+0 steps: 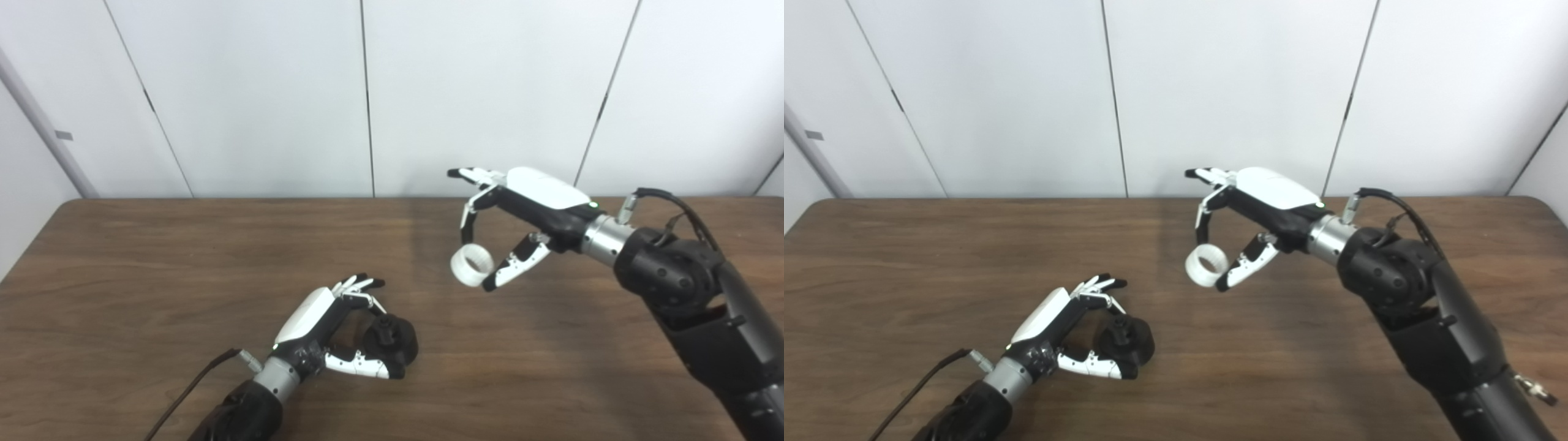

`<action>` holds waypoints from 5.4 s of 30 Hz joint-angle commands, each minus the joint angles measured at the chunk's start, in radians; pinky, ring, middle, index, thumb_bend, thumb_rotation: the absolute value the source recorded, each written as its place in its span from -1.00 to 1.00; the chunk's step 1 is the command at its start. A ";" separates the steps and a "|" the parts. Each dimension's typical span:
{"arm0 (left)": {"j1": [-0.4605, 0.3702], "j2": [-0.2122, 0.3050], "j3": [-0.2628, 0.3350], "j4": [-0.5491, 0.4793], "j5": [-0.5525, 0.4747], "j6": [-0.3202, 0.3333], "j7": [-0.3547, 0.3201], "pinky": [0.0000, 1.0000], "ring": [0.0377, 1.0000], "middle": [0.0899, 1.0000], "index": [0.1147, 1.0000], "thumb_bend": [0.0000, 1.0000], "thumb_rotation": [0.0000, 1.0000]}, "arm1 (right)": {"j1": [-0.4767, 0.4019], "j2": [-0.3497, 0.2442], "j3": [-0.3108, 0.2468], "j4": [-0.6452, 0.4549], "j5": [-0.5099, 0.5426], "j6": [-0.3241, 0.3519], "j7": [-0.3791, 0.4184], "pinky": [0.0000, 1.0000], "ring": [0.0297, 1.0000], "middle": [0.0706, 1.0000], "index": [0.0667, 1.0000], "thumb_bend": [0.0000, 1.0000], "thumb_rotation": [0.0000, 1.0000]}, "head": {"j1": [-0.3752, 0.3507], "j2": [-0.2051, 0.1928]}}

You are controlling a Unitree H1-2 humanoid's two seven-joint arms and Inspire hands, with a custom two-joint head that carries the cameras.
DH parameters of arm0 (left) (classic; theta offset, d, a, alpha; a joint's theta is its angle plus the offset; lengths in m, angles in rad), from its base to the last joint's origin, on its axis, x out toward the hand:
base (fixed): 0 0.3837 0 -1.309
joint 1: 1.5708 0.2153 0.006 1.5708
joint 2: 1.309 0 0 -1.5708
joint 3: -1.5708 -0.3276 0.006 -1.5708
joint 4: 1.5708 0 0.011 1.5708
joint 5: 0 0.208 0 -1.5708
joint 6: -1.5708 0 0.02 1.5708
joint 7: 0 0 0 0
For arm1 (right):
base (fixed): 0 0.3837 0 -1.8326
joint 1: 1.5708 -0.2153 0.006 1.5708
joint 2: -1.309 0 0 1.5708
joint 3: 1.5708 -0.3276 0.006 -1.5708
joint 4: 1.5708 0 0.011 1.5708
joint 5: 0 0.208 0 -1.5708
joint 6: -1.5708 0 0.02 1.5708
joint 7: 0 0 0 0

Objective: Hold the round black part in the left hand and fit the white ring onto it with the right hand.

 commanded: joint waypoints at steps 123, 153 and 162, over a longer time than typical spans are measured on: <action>0.000 0.015 -0.112 -0.157 0.249 -0.040 -0.001 1.00 1.00 0.78 -0.18 0.04 -0.91 | 0.116 0.117 0.132 -0.110 0.036 0.012 0.109 1.00 1.00 0.94 -0.12 0.04 -0.75 | 0.035 0.081; 0.028 0.027 -0.094 -0.192 0.230 -0.040 -0.023 1.00 1.00 0.77 -0.18 0.04 -0.91 | 0.079 0.096 0.091 -0.074 0.013 0.013 0.106 1.00 1.00 0.96 -0.12 0.05 -0.74 | 0.021 0.082; 0.027 0.022 -0.095 -0.195 0.234 -0.036 -0.025 1.00 1.00 0.77 -0.18 0.04 -0.91 | 0.087 0.095 0.089 -0.076 0.017 0.011 0.104 1.00 1.00 0.95 -0.12 0.04 -0.75 | 0.024 0.083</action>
